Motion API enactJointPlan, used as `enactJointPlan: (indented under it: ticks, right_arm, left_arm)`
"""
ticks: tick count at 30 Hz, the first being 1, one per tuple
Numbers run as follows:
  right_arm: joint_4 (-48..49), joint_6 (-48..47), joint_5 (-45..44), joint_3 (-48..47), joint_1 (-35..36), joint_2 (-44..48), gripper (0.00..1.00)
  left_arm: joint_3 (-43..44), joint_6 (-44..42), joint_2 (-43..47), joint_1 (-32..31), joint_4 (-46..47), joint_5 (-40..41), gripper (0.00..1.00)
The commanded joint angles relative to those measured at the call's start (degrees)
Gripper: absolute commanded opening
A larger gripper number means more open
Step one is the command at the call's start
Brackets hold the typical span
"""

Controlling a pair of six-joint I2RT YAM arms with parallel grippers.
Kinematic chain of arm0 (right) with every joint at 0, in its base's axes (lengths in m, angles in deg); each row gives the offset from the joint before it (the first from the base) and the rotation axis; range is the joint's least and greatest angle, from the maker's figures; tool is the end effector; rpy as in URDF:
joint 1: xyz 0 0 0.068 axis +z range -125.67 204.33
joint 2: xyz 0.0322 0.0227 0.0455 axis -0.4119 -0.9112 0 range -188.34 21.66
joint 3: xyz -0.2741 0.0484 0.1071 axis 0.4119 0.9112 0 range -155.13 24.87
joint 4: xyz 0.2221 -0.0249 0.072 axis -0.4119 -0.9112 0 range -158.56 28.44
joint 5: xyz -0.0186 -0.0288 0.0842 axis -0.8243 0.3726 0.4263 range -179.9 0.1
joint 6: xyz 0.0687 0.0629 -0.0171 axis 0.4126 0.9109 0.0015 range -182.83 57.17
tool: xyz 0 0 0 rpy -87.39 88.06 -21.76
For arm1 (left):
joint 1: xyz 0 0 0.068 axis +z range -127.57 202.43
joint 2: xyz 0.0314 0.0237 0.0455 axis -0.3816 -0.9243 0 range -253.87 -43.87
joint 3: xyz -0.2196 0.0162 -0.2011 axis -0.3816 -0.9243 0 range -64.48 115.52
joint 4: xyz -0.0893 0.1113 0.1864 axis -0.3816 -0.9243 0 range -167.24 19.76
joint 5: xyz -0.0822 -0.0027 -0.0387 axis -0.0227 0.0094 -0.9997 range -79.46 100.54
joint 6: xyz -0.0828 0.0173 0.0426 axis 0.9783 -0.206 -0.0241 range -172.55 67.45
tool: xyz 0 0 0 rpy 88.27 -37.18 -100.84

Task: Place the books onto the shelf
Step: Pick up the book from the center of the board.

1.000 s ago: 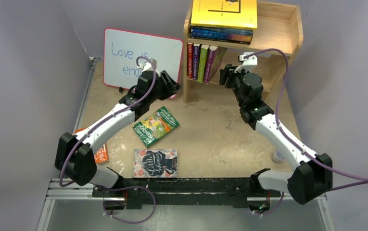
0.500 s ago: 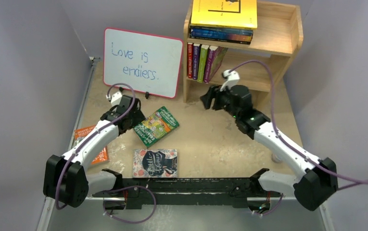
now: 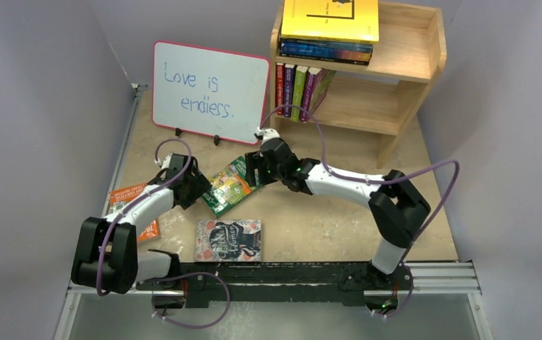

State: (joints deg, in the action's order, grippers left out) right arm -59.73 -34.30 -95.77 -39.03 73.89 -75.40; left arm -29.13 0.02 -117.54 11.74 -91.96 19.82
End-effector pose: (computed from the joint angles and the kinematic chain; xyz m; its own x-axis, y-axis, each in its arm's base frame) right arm 0.2697 0.3030 0.2506 -0.6309 -0.0078 -0.7758 -0.4544 0.8143 0.3613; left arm 0.2230 -0.0280 0.1676 -0.6000 -0.6843 -0.4145 -0.6128 0.7262 -0.3118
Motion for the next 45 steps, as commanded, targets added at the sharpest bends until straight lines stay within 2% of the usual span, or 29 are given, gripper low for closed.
enactJointPlan:
  ticks: [1, 6, 16, 19, 22, 27, 33, 40, 45]
  right_arm:
    - [-2.54, 0.51, -3.80, -10.05, 0.00, -5.29, 0.75]
    - [-13.10, 0.79, -5.62, -21.04, 0.01, -15.14, 0.76]
    - [-18.43, -0.95, -3.14, -28.62, 0.25, -23.17, 0.78]
    - [-17.55, -0.06, -2.69, -26.47, 0.36, -22.58, 0.78]
    - [-15.80, 0.69, -1.57, -24.33, 0.36, -21.31, 0.77]
    - [-15.55, 1.09, -0.45, -23.67, 0.36, -20.44, 0.75]
    - [-12.42, -1.26, -1.40, -20.80, 0.36, -15.51, 0.75]
    - [-1.55, -10.50, 5.19, -13.33, 1.27, -4.42, 0.75]
    - [4.04, -19.30, 5.78, -9.41, 5.58, 0.18, 0.75]
  left_arm:
    - [-3.88, 2.53, 1.94, 0.67, 8.56, -6.11, 0.61]
    - [-6.87, 4.37, 1.81, 1.31, 11.81, -6.53, 0.50]
    - [-9.45, 5.23, 3.78, 2.86, 13.88, -7.01, 0.31]
    - [-9.51, 5.54, 3.97, 2.96, 15.30, -9.72, 0.20]
    - [-8.38, 5.85, 4.68, 3.05, 15.51, -13.66, 0.01]
    - [-2.97, 3.80, 6.66, 3.30, 10.61, -15.69, 0.00]
    - [7.39, -1.84, 7.82, 4.09, -0.09, -14.67, 0.00]
    - [19.07, -7.02, 6.63, 4.26, -13.44, -12.77, 0.00]
    - [21.34, -7.38, 7.83, 4.28, -20.23, -11.78, 0.00]
